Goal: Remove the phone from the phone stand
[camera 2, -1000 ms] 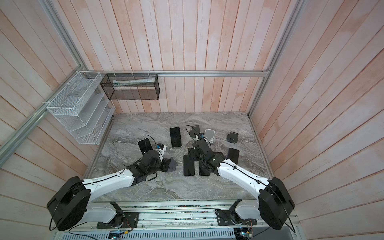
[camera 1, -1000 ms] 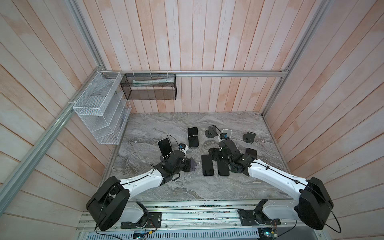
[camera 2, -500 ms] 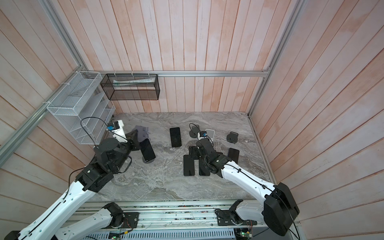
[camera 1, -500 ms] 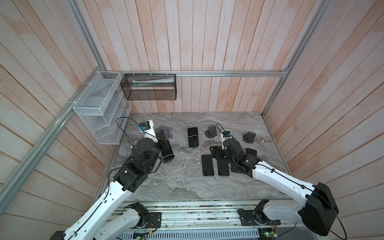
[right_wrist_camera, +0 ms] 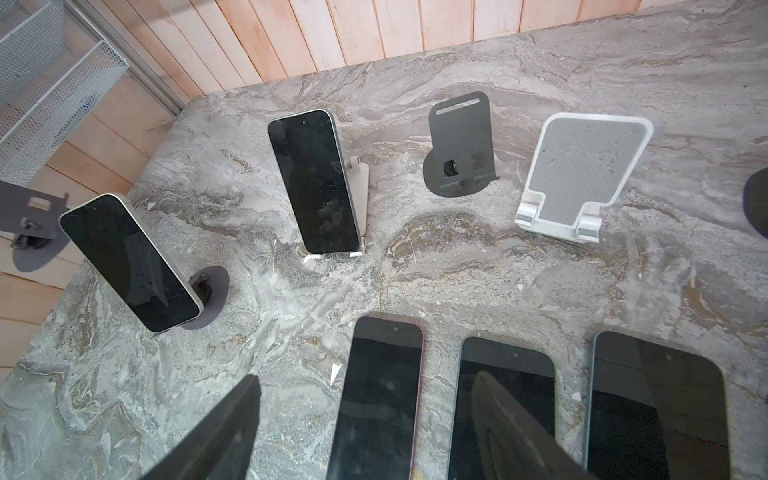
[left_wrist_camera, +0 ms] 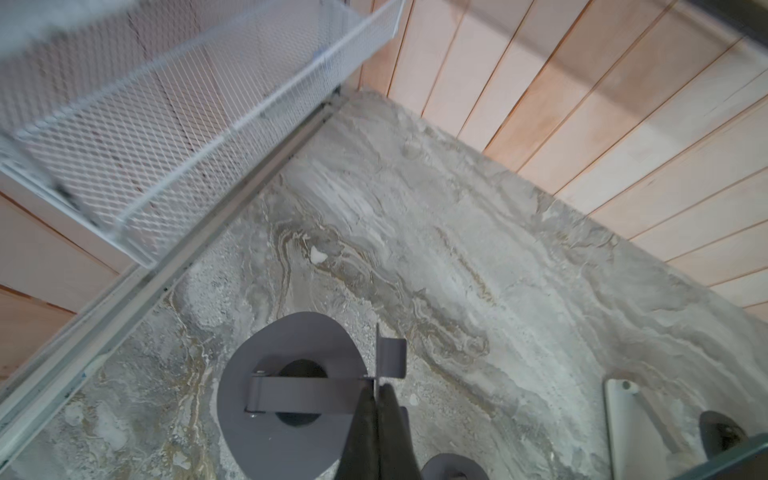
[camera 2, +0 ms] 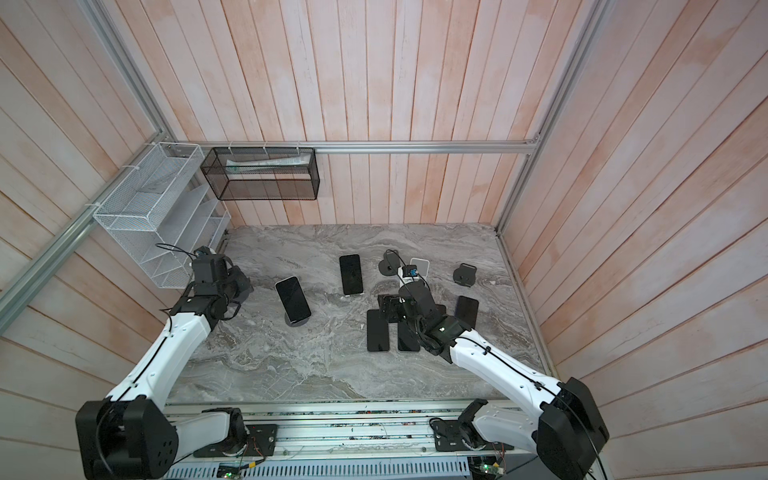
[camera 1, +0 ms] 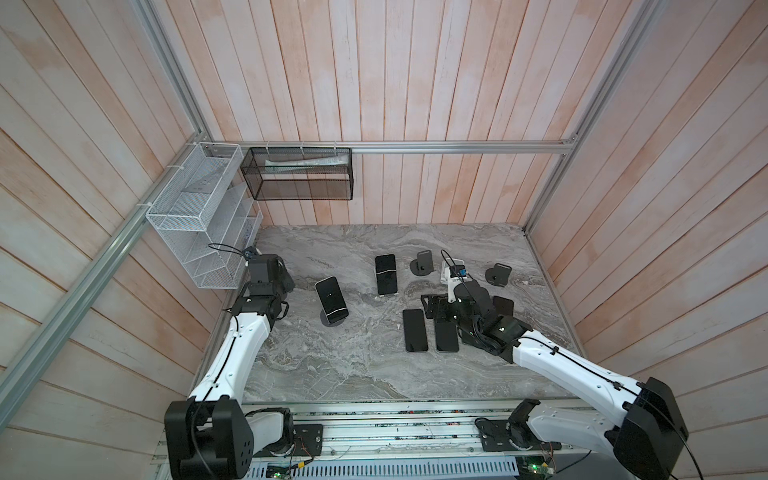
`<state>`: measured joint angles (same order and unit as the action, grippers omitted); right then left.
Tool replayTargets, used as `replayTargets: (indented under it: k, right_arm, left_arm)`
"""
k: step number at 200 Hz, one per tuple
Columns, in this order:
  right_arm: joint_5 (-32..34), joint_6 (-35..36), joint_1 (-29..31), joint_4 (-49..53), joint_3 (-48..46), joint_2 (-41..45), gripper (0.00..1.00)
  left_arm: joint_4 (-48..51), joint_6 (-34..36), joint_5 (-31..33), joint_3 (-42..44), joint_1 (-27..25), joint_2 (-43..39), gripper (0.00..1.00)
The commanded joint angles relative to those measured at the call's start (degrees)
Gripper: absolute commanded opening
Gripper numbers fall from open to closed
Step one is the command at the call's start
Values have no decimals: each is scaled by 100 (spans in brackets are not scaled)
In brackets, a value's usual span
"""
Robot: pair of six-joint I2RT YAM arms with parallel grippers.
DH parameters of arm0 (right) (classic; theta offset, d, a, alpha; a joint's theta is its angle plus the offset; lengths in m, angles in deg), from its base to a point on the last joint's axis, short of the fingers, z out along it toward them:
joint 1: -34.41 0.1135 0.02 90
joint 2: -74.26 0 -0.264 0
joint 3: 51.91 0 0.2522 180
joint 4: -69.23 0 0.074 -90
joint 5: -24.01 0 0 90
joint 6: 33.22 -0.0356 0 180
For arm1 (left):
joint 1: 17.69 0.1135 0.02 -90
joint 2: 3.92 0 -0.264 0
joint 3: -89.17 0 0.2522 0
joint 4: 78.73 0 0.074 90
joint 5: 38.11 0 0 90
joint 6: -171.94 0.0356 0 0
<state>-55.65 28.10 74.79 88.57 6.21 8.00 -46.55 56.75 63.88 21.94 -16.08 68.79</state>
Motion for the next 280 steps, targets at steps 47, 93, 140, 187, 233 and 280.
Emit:
replayTargets:
  k: [47, 93, 140, 187, 233, 280]
  right_arm:
    - [-156, 132, -183, -235, -261, 42, 81]
    - [-364, 42, -270, -361, -336, -89, 82]
    - [-376, 30, -273, -288, -228, -159, 82]
    - [-72, 257, -353, -47, -96, -125, 84]
    - [80, 337, -393, 166, 20, 72, 84]
    - [100, 293, -394, 209, 268, -167, 87]
  left_arm:
    - [-1774, -368, -306, 860, 76, 727, 0]
    - [-2144, -496, -331, 1102, 79, 922, 0]
    - [-2087, -558, -289, 1200, 74, 1017, 9]
    - [-1348, -688, -18, 869, 77, 1031, 48]
    - [-878, -709, -267, 619, -2, 208, 70]
    - [-396, -580, -755, 157, -31, -1015, 87]
